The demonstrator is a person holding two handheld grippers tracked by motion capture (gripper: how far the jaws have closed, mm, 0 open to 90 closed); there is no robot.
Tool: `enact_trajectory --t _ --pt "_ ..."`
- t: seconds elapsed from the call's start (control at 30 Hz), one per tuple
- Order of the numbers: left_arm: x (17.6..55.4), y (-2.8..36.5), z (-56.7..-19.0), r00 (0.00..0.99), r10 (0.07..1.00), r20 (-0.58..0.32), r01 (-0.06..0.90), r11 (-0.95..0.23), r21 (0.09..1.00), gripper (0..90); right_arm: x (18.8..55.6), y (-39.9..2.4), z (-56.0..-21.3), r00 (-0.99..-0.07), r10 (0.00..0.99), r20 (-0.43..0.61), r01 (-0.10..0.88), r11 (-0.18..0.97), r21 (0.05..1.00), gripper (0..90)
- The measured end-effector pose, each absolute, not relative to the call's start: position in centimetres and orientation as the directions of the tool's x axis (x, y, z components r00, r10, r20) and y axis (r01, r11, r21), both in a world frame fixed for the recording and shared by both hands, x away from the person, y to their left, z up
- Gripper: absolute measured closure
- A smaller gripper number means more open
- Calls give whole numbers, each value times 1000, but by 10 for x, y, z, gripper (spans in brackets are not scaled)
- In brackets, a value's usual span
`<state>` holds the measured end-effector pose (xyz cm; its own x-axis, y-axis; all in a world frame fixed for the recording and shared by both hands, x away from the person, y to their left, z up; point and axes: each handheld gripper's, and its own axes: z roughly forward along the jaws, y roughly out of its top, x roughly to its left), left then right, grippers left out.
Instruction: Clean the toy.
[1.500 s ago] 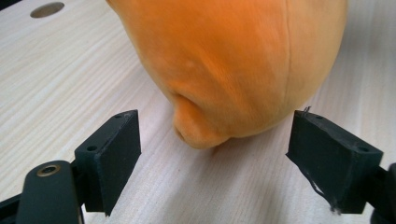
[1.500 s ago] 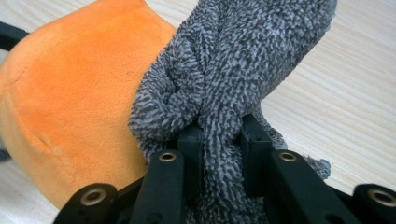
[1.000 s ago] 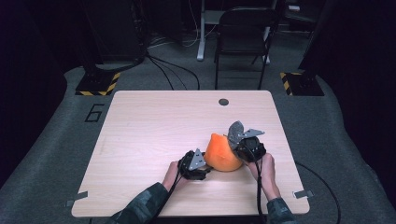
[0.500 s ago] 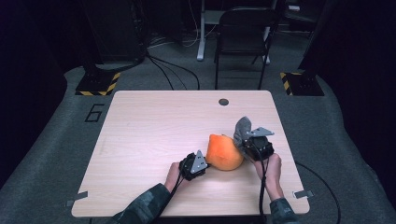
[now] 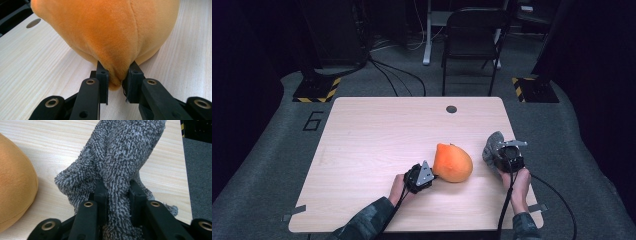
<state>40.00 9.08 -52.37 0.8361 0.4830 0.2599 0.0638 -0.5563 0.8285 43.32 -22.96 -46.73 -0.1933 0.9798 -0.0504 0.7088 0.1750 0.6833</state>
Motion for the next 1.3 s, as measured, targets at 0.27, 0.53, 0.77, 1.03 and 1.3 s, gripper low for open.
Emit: enact_trajectory --t 0.27,0.53,0.77,1.03,1.3 --pt "402 97 -511 848 513 132 136 -453 881 775 434 -230 -471 -190 980 -58 714 178 677 729" --pt "403 113 -483 854 520 -28 220 -312 924 775 434 -231 -470 -193 979 -62 707 182 683 728" --pt "398 120 -464 850 506 -149 287 -206 936 773 432 -229 -465 -196 979 -58 702 181 689 727" --pt "400 116 -486 810 529 -255 434 -248 866 770 425 -218 -455 -237 968 -79 674 222 705 727" --pt "407 117 -494 793 555 -253 456 -263 851 761 409 -182 -421 -376 926 -44 592 276 757 731"
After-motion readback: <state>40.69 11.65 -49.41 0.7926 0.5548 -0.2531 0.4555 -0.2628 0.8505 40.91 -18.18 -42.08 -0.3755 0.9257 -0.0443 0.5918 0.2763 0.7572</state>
